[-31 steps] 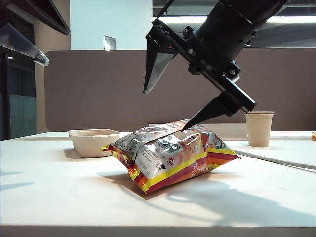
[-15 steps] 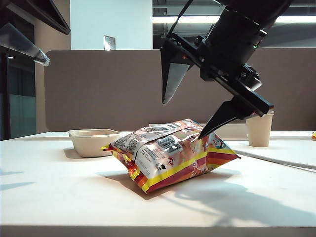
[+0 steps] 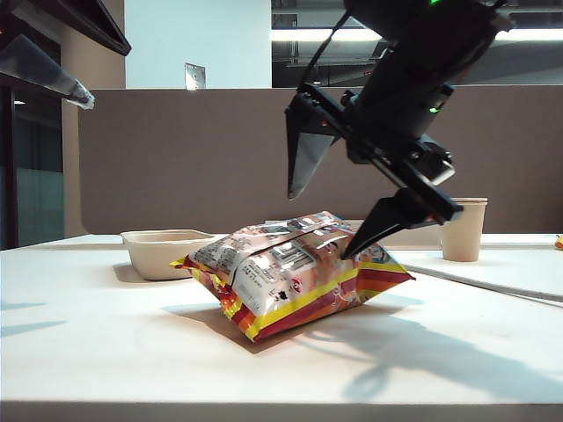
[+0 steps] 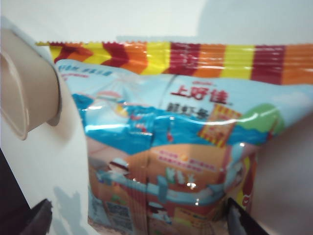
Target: Pick up a bag of chips and put them in the box.
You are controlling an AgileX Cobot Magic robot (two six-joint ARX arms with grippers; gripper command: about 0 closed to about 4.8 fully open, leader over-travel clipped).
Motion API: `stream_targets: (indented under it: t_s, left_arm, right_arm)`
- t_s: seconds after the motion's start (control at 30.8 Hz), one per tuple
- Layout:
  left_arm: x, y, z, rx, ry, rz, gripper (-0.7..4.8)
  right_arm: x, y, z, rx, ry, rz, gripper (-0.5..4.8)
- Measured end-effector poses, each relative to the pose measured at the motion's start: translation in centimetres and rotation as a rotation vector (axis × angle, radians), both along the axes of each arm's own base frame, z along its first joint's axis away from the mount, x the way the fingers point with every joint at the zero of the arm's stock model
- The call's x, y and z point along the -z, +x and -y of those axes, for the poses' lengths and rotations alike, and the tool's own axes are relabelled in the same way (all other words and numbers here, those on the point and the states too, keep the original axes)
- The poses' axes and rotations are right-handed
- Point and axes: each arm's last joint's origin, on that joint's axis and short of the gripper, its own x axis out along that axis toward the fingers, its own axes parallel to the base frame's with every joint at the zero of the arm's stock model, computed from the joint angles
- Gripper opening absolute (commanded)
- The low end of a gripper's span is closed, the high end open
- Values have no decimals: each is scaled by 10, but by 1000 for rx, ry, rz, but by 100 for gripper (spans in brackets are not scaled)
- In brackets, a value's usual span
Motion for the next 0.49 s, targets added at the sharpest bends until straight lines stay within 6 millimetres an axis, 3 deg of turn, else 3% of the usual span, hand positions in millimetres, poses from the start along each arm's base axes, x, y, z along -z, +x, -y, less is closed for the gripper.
stream_targets:
  t_s: [0.13, 0.29, 0.49]
  left_arm:
    - [0, 0, 0, 0, 0, 0, 439]
    - [0, 0, 0, 0, 0, 0, 439]
    - [0, 0, 0, 0, 0, 1, 439]
  right_arm:
    - [-1, 8, -8, -8, -5, -14, 479]
    - [9, 2, -3, -15, -90, -100, 479]
    - [5, 6, -6, -14, -52, -47, 479]
